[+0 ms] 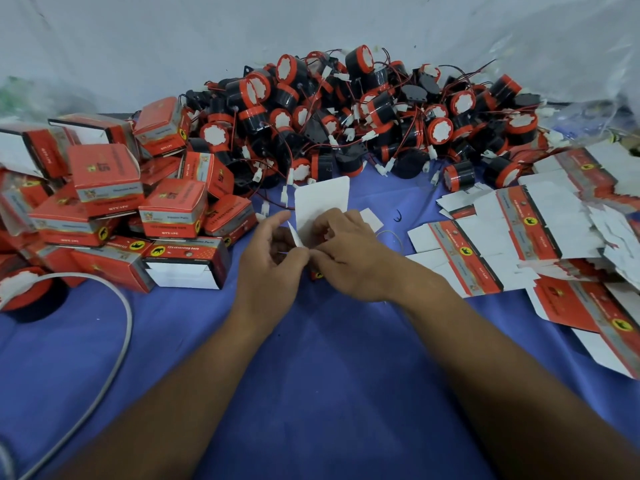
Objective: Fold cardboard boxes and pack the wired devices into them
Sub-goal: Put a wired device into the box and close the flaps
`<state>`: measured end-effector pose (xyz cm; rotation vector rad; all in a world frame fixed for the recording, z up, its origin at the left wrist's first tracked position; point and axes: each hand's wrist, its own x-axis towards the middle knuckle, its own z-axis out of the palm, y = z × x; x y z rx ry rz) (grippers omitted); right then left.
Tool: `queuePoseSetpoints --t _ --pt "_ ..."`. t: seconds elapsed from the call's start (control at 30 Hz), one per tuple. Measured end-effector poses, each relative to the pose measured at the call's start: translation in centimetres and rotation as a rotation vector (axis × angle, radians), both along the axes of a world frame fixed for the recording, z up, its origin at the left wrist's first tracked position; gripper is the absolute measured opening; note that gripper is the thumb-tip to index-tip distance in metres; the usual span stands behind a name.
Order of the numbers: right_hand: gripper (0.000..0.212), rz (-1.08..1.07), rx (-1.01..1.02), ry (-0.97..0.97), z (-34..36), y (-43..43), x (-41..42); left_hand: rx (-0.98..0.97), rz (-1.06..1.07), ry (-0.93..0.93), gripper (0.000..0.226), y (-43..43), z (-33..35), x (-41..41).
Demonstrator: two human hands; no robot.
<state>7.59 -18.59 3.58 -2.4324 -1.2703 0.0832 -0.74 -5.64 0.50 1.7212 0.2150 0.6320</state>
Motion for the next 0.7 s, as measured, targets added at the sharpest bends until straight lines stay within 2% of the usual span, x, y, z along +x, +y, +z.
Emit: queuePoseSetpoints --t 0.07,0.17,0.27,0.33,0.37,0.47,0.57,0.7 --pt "0.034 0.007 -0.071 -0.015 0.2 -0.1 -0.3 0.135 0.007 -0.021 0.047 0.0 0.1 -0.2" --pt "0.023 0.062 -0.084 0.007 0.7 -0.4 -0.2 0.453 0.015 -0.081 0.034 0.0 0.0 -0.1" --pt "0.022 0.088 0.132 0.232 1.4 -1.9 1.2 0.615 0.033 -0.053 0.03 0.1 -0.4 0.2" --pt "0.021 -0.101 0.39 0.369 1.6 -3.0 2.2 0.646 0.041 -0.013 0.028 0.1 -0.6 0.5" --pt "0.021 -0.229 0.513 0.367 1.4 -3.4 2.8 0.656 0.043 0.005 0.027 0.2 -0.8 0.6" --pt "0.023 -0.501 0.655 0.306 0.3 -3.7 4.5 0.616 0.073 0.039 0.016 0.4 -0.9 0.9" --pt "0.015 -0.533 0.694 0.536 -0.8 -3.4 5.3 0.547 0.073 0.049 0.014 0.7 -0.8 0.9" --pt "0.018 -0.414 0.843 0.711 -0.9 -2.7 4.8 0.421 0.078 0.081 0.01 1.0 -0.5 1.0"
